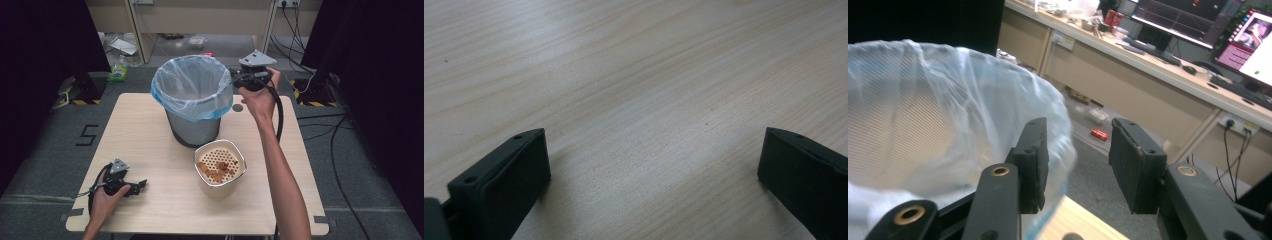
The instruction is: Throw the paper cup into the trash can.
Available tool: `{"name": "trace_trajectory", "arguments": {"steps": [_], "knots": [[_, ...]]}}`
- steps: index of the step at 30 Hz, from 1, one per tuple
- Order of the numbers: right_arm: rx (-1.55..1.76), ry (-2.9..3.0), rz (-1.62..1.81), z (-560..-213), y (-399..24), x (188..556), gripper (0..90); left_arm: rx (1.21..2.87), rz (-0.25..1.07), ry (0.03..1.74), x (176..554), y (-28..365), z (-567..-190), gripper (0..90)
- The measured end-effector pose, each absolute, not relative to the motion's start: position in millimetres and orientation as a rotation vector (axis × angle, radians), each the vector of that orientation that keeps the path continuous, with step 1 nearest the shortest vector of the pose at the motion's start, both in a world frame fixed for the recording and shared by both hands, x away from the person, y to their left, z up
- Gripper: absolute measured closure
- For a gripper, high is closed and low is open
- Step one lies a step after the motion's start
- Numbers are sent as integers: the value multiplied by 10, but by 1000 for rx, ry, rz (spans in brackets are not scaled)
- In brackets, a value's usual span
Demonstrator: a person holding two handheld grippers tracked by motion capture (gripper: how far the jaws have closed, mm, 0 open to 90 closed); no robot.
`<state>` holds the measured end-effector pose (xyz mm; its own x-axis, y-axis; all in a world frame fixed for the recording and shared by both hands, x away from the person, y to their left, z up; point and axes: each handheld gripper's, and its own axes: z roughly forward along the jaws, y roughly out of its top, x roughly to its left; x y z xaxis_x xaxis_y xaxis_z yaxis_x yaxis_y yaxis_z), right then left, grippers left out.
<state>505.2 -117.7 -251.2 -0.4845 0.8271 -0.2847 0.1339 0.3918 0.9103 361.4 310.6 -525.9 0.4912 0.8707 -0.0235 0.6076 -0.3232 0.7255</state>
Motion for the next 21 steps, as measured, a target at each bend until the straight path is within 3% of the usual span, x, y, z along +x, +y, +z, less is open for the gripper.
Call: {"name": "trace_trajectory", "arguments": {"steps": [21], "knots": [[1001, 1885, 1102, -3122, -1899, 4681, 409, 2054, 493, 1212, 3614, 3107, -5258, 0]]}}
